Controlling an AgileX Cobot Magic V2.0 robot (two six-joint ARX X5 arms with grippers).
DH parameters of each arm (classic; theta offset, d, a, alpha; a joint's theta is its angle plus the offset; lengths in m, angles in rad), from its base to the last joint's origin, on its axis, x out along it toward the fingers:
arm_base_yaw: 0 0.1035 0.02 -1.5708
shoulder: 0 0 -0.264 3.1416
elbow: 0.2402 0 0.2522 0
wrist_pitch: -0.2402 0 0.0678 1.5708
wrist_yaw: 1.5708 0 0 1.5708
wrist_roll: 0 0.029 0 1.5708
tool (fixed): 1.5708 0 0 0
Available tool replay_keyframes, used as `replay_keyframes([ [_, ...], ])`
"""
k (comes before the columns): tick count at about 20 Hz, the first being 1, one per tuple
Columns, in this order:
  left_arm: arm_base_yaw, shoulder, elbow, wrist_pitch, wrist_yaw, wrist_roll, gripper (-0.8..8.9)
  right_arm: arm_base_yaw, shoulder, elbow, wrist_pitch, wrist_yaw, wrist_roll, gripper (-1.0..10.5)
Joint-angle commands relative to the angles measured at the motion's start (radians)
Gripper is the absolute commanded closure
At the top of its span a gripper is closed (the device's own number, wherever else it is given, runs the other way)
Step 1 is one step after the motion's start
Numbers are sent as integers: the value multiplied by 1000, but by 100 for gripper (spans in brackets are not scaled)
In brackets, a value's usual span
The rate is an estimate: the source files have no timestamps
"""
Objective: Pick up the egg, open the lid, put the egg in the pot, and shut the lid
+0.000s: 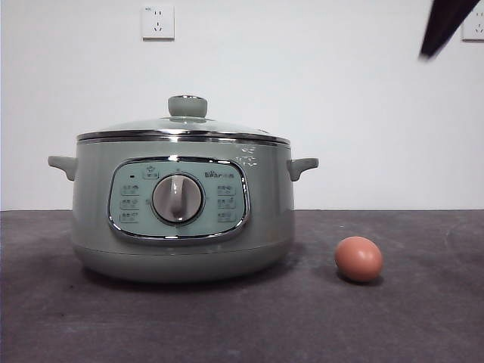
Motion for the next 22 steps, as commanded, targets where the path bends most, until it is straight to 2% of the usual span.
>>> replay_keyframes([
  [1,1,-2,1,5,7,9,164,48,87,2,66,51,42,352],
  [8,1,-2,1,5,6,9,164,173,360,2,242,157,124,353],
  [15,1,-2,1,6,5,9,164,211,530,2,341,206,155,415],
  [22,1,-2,1,8,1,9,164,216,583,1,414,228,165,421],
])
